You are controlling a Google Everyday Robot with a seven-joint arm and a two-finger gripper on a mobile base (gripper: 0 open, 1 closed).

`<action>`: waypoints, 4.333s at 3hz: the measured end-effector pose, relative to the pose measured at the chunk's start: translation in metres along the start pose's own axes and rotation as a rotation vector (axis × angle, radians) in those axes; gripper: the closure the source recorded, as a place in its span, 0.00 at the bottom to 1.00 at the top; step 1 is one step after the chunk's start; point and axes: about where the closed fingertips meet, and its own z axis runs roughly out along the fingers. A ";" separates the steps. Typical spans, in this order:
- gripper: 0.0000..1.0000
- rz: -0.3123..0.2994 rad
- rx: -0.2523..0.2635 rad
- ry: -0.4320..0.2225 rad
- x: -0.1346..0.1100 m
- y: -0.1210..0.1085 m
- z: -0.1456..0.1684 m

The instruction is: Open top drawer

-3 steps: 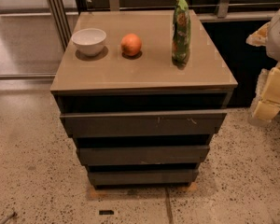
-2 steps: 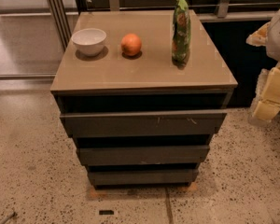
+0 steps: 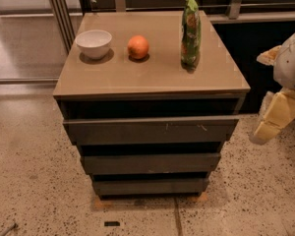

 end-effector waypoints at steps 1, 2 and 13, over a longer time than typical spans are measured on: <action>0.00 0.014 -0.012 -0.068 0.005 0.002 0.045; 0.00 -0.010 -0.041 -0.138 0.001 0.007 0.090; 0.00 -0.367 -0.015 -0.163 -0.013 -0.026 0.315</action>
Offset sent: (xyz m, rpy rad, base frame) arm 0.0399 0.0351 -0.1373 0.2115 -0.0096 0.1198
